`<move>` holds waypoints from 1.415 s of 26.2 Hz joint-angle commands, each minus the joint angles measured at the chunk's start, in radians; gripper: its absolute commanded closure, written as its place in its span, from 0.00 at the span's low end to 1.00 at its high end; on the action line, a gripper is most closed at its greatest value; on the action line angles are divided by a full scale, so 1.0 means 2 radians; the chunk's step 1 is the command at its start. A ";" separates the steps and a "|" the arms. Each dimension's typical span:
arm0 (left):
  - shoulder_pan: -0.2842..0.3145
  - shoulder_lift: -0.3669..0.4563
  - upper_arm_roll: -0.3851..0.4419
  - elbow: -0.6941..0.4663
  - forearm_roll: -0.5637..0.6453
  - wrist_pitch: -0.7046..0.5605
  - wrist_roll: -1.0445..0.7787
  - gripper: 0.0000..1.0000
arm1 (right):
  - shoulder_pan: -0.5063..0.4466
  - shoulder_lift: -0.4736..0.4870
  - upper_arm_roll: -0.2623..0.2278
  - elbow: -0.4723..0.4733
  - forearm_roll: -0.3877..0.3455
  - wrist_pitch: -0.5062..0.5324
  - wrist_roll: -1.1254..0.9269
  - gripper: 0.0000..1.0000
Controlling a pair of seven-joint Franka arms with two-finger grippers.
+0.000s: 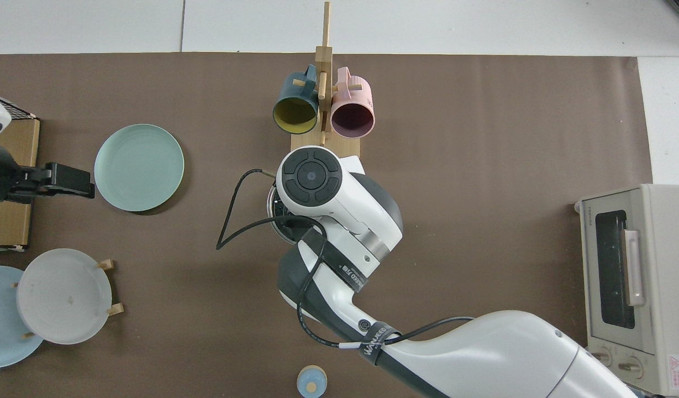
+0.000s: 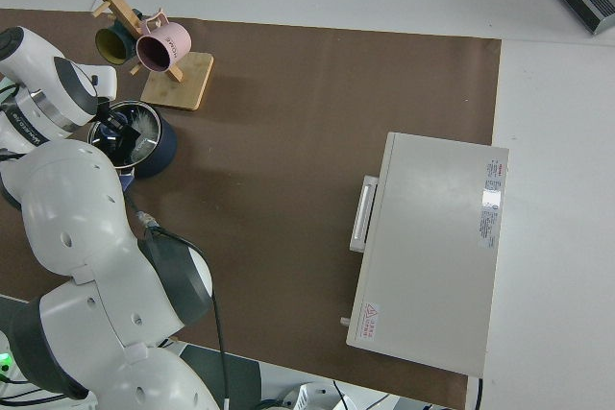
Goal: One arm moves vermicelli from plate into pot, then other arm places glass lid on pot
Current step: 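Lower the glass lid onto the pot with the right gripper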
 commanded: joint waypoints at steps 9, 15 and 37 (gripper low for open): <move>-0.002 -0.014 0.002 -0.014 -0.002 -0.009 0.002 0.00 | -0.005 -0.012 0.005 -0.021 -0.026 -0.017 0.015 1.00; -0.002 -0.014 0.002 -0.014 -0.003 -0.009 0.002 0.00 | -0.001 -0.013 0.007 -0.018 -0.038 -0.028 0.015 1.00; -0.002 -0.014 0.002 -0.014 -0.003 -0.009 0.002 0.00 | -0.007 -0.012 0.007 -0.023 -0.052 0.005 0.018 1.00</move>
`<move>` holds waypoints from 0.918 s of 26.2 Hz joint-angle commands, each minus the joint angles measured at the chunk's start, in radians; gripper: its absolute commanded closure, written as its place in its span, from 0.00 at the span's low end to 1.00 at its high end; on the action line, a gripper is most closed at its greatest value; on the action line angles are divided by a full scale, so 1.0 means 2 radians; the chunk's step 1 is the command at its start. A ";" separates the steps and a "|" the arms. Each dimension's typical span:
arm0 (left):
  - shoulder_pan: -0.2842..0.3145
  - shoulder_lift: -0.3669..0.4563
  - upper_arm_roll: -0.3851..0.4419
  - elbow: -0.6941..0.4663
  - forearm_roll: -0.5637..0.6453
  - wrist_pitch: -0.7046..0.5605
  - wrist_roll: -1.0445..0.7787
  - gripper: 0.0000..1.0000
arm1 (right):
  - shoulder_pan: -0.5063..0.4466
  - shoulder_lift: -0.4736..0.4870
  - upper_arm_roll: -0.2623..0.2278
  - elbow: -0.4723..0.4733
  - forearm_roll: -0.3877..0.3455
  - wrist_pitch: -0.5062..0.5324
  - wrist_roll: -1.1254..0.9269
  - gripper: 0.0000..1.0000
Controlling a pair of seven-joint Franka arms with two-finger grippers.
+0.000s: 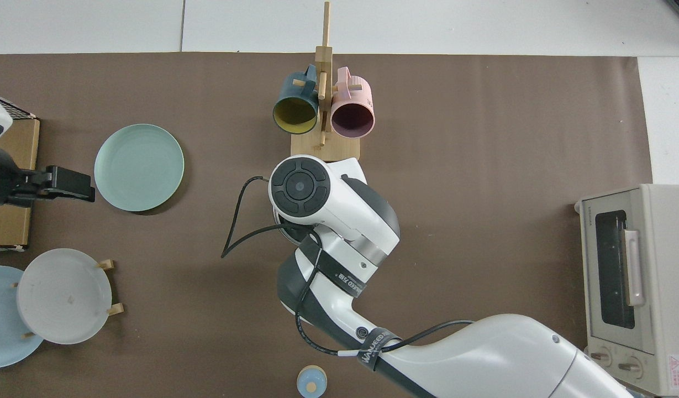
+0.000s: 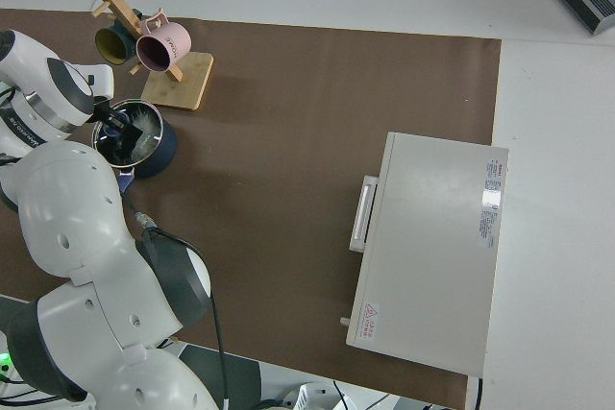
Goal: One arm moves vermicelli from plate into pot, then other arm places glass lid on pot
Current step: 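Lower the glass lid onto the pot with the right gripper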
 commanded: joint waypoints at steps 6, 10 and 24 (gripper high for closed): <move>-0.002 -0.014 0.002 -0.014 -0.003 -0.003 0.002 0.00 | -0.009 -0.009 0.004 -0.028 -0.020 0.018 0.018 1.00; -0.002 -0.014 0.002 -0.014 -0.003 -0.003 0.002 0.00 | -0.010 -0.009 0.004 -0.032 -0.022 0.021 0.018 0.72; -0.002 -0.014 0.002 -0.014 -0.003 -0.003 0.002 0.00 | -0.010 -0.010 0.008 0.025 -0.014 -0.014 0.013 0.00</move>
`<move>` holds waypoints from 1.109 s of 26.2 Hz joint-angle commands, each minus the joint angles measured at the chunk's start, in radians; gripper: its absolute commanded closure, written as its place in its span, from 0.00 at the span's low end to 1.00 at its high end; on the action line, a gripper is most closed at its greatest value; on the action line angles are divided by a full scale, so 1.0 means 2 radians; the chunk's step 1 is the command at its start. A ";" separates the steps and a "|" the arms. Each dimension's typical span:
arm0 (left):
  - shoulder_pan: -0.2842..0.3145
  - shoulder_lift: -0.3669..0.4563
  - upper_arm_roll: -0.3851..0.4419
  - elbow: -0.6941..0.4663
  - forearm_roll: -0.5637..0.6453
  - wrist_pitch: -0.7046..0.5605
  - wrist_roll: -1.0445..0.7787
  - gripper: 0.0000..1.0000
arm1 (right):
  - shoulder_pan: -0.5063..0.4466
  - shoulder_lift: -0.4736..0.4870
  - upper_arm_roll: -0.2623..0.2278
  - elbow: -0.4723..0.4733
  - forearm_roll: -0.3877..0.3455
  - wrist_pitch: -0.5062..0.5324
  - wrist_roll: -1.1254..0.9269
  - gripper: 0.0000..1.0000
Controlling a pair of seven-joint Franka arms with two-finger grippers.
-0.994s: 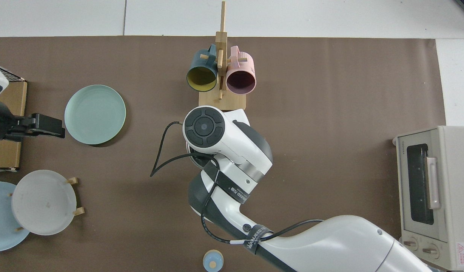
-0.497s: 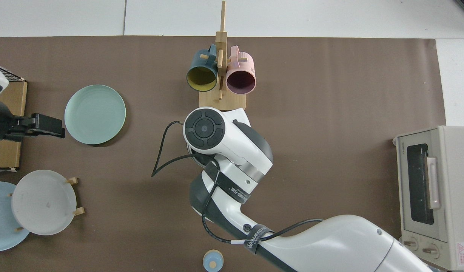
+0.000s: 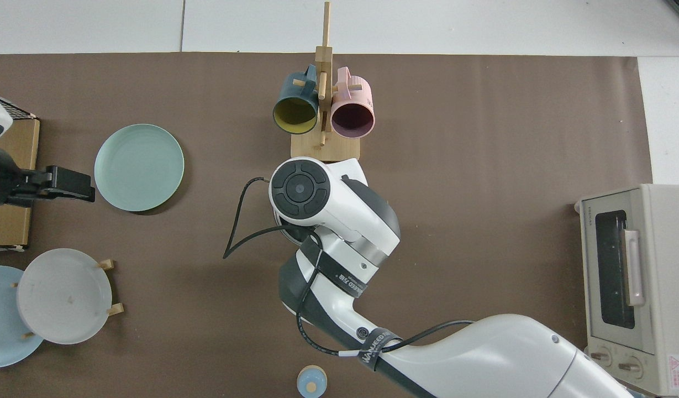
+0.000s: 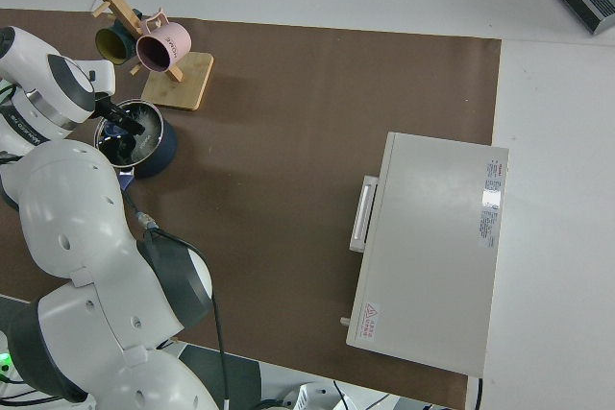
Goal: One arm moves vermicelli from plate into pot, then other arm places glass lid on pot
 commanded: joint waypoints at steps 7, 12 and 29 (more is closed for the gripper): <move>-0.002 -0.013 0.002 -0.014 -0.003 -0.003 0.002 0.00 | -0.024 -0.029 0.043 0.037 -0.007 -0.053 0.003 0.00; -0.002 -0.013 0.002 -0.014 -0.003 -0.003 0.002 0.00 | -0.050 -0.065 0.050 0.023 0.017 -0.051 -0.040 0.00; -0.002 -0.014 0.002 -0.014 -0.003 -0.003 0.002 0.00 | -0.073 -0.257 -0.131 -0.152 0.177 -0.064 -0.398 0.00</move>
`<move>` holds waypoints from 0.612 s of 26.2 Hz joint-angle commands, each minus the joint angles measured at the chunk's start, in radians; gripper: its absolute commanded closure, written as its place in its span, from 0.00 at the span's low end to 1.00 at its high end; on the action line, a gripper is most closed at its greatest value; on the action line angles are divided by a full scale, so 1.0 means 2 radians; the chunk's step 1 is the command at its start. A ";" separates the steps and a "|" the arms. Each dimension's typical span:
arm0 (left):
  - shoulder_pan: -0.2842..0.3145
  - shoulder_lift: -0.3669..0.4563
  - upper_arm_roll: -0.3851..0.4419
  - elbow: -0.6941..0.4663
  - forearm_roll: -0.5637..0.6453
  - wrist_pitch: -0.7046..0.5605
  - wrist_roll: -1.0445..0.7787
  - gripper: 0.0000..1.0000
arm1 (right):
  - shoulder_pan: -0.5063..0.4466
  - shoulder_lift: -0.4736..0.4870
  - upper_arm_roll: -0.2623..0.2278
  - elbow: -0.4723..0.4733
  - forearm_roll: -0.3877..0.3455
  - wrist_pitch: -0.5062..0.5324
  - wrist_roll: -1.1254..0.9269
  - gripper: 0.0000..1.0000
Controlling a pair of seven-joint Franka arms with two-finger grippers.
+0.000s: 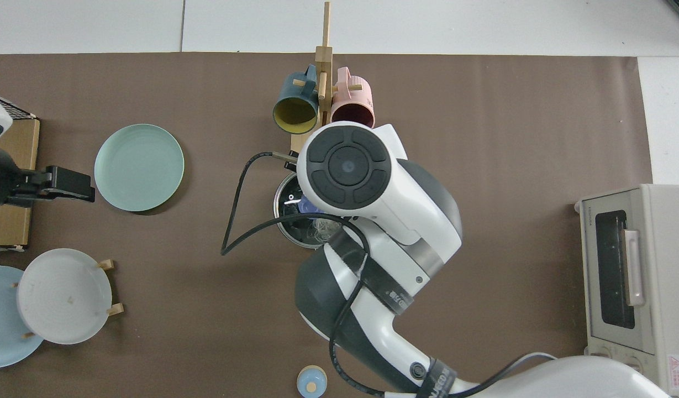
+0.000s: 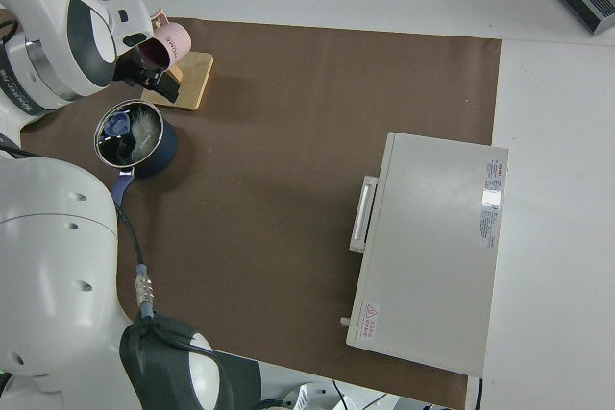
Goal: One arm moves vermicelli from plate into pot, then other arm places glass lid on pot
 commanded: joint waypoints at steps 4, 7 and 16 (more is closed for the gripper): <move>-0.002 -0.013 0.002 -0.014 -0.003 -0.003 0.002 0.00 | -0.002 -0.091 -0.099 -0.094 0.027 -0.004 -0.174 0.00; -0.002 -0.013 0.002 -0.014 -0.003 -0.003 0.002 0.00 | -0.003 -0.114 -0.141 -0.116 0.040 -0.005 -0.239 0.00; -0.002 -0.013 0.002 -0.014 -0.003 -0.003 0.002 0.00 | -0.011 -0.163 -0.219 -0.139 0.054 -0.031 -0.369 0.00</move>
